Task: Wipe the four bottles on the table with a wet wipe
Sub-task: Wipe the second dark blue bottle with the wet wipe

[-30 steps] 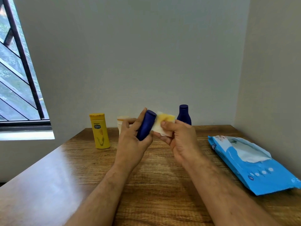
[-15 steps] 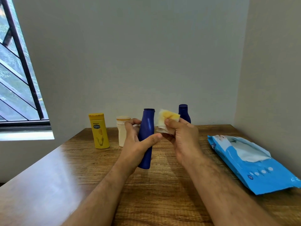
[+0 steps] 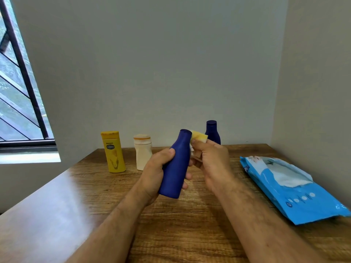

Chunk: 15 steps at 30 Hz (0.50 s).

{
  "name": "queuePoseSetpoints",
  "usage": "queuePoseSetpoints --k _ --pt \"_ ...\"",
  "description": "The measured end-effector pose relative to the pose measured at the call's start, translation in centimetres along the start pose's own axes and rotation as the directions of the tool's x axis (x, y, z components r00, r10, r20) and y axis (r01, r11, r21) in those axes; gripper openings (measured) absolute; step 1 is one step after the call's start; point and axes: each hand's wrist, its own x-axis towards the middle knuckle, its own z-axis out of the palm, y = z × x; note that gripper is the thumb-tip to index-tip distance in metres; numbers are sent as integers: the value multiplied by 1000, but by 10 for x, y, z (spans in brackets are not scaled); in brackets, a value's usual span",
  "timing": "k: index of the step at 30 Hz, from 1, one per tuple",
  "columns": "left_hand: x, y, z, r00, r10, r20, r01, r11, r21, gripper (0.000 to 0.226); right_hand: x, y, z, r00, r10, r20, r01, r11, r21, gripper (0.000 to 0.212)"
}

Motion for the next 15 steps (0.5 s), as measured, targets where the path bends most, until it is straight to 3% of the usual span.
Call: queuePoseSetpoints --k 3,6,10,15 --pt "-4 2 4 996 -88 33 92 986 -137 44 1 1 0 998 54 -18 -53 998 37 9" --pt "-2 1 2 998 -49 -50 42 989 -139 43 2 1 -1 996 57 -61 -54 997 62 4" --pt "5 -5 1 971 138 -196 -81 958 274 20 5 -5 -5 987 42 -153 -28 995 92 23" --pt "7 -12 4 968 194 -159 -83 845 528 25 8 -4 -6 979 8 -203 2 999 46 29"
